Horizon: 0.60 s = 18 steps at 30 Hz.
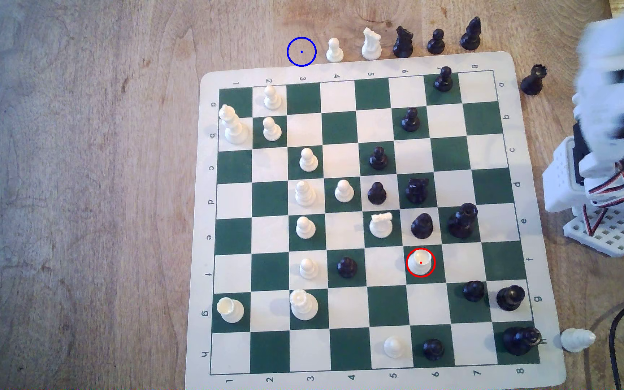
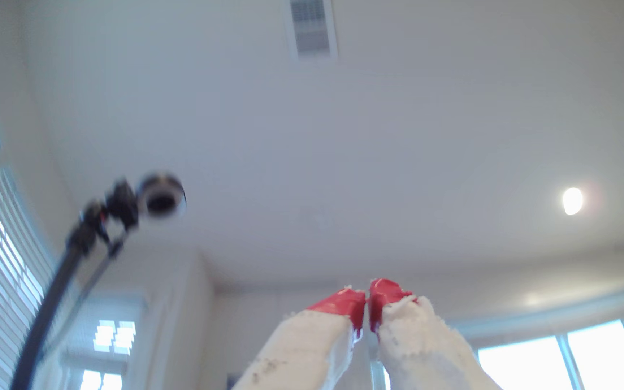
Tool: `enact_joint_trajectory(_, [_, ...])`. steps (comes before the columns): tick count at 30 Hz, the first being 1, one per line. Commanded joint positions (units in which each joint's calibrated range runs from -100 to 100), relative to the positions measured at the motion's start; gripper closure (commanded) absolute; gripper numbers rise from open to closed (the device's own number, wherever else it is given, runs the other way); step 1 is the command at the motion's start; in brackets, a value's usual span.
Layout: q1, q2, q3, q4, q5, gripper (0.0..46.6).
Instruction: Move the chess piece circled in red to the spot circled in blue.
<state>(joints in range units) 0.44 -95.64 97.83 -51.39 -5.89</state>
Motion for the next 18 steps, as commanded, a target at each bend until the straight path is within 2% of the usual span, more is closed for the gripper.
enact_joint_trajectory(1, [1.08, -0.03, -12.88, 38.04, -0.15, 46.4])
enact_joint_trajectory(5, [2.1, 0.06, -19.23, 56.31, -0.24, 46.4])
enact_joint_trajectory(6, [1.71, 0.06, -20.41, 59.58, -0.24, 46.4])
enact_joint_trajectory(7, [0.3, 0.06, -24.67, 71.71, -0.24, 46.4])
enact_joint_trajectory(10, [-1.26, 0.06, -29.2, 82.52, -0.24, 46.4])
enact_joint_trajectory(11, [-1.58, 0.06, -30.56, 86.04, -0.29, 44.3])
enact_joint_trajectory(12, [-2.67, 0.14, -32.65, 93.65, -0.29, 39.4])
enact_joint_trajectory(14, [-4.63, 0.06, -33.64, 97.91, -0.29, 41.0])
enact_joint_trajectory(16, [-8.54, 0.57, -35.18, 104.55, 0.05, 46.4])
enact_joint_trajectory(18, [-10.88, 2.35, -35.82, 108.48, 0.05, 46.4])
